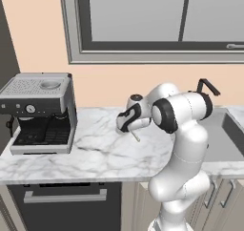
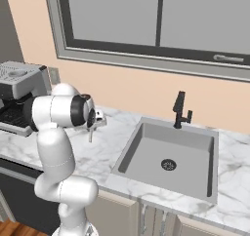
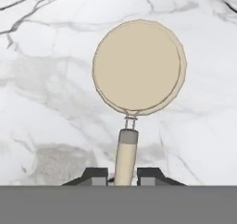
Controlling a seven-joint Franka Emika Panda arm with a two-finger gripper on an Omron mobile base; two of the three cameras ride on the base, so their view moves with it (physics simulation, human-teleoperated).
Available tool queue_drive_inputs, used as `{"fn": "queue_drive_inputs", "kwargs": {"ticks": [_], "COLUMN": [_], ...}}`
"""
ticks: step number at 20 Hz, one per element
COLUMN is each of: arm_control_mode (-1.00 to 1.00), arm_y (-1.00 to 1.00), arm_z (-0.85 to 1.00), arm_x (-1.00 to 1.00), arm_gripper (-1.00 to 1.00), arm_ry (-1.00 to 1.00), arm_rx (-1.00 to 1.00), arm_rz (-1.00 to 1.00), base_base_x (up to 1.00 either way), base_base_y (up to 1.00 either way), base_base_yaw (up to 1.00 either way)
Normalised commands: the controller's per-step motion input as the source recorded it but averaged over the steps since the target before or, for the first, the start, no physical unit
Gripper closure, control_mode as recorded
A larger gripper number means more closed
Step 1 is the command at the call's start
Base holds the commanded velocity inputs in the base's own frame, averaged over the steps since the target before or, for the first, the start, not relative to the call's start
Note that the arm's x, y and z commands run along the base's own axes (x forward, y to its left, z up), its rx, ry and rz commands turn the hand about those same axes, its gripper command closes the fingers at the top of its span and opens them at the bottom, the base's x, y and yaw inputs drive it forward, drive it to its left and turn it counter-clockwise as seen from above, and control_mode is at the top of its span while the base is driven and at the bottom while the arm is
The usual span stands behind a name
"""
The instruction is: Grab the spray bottle from the cabinet, then place it next to the cutting board for sanitizing. Then grab the dish brush from the countertop next to the sink and place it next to the cutting board.
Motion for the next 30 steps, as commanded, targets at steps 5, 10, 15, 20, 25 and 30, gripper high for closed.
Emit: {"fn": "queue_drive_inputs", "kwargs": {"ticks": [5, 10, 15, 20, 25, 30], "arm_control_mode": [-1.00, -1.00, -1.00, -1.00, -1.00, -1.00], "arm_y": [0.08, -0.06, -0.34, -0.29, -0.45, -0.70], "arm_z": [0.48, 0.86, 0.91, 1.00, 1.00, 1.00], "arm_x": [-0.24, -0.52, -0.95, -1.00, -1.00, -1.00], "arm_gripper": [1.00, 1.00, 1.00, 1.00, 1.00, 1.00], "arm_ry": [-0.12, -0.28, -0.09, -0.18, -0.13, 0.00], "arm_rx": [0.00, 0.00, 0.11, 0.18, 0.06, 0.02], "arm_rz": [0.00, 0.00, 0.00, 0.00, -0.02, -0.09], "base_base_x": [0.00, 0.00, 0.00, 0.00, 0.00, 0.00], "base_base_y": [0.00, 0.00, 0.00, 0.00, 0.00, 0.00], "base_base_yaw": [0.00, 0.00, 0.00, 0.00, 0.00, 0.00]}}
